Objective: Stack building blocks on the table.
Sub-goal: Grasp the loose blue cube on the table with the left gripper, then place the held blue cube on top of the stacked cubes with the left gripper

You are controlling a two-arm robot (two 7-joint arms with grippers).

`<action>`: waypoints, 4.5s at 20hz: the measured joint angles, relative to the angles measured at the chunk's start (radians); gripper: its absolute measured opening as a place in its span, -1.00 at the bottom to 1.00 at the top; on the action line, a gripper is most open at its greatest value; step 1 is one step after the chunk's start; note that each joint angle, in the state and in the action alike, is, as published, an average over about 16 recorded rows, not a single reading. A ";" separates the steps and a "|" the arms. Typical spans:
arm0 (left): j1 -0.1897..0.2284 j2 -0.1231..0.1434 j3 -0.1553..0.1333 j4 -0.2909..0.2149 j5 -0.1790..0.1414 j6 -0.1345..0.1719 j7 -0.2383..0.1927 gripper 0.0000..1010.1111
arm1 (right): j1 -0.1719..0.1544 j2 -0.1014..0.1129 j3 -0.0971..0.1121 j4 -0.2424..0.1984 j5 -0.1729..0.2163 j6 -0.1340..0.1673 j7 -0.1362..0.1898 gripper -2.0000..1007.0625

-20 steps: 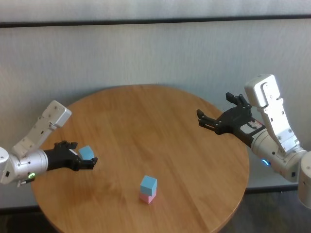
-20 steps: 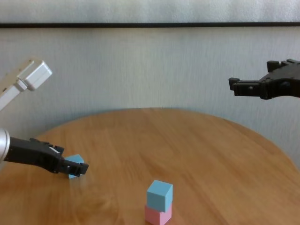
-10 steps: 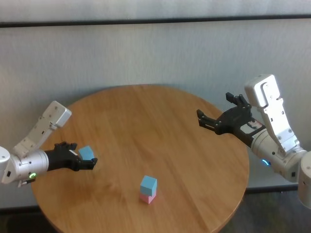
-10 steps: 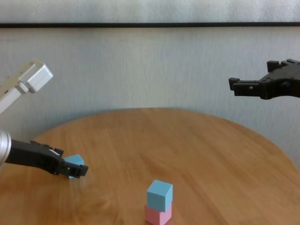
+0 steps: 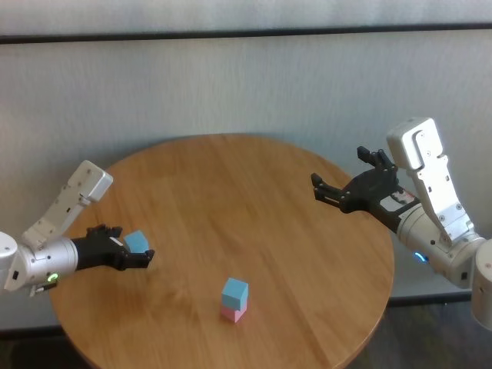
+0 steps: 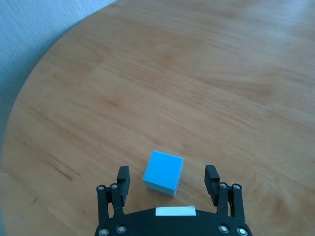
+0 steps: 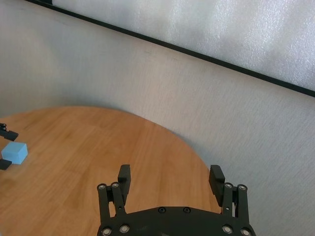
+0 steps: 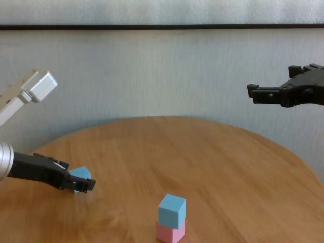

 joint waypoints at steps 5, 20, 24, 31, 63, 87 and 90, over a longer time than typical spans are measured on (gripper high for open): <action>-0.012 -0.008 0.001 0.026 0.005 -0.008 -0.007 0.98 | 0.000 0.000 0.000 0.000 0.000 0.000 0.000 1.00; -0.032 -0.027 0.003 0.074 0.017 -0.011 -0.012 0.98 | 0.000 0.000 0.000 0.000 0.000 0.000 0.000 1.00; -0.033 -0.028 0.002 0.076 0.018 -0.008 -0.011 0.97 | 0.000 0.000 0.000 0.000 0.000 0.000 0.000 1.00; -0.032 -0.028 0.002 0.075 0.018 -0.008 -0.010 0.84 | 0.000 0.000 0.000 0.000 0.000 0.000 0.000 1.00; 0.146 0.079 -0.062 -0.278 -0.073 0.061 -0.006 -0.22 | 0.000 0.000 0.000 0.000 0.000 0.000 0.000 1.00; 0.255 0.230 0.061 -0.706 -0.113 0.110 -0.121 -0.22 | 0.000 0.000 0.000 0.000 0.000 0.000 0.000 1.00; 0.224 0.223 0.093 -0.690 -0.099 0.113 -0.133 -0.22 | 0.000 0.000 0.000 0.000 0.000 0.000 0.000 1.00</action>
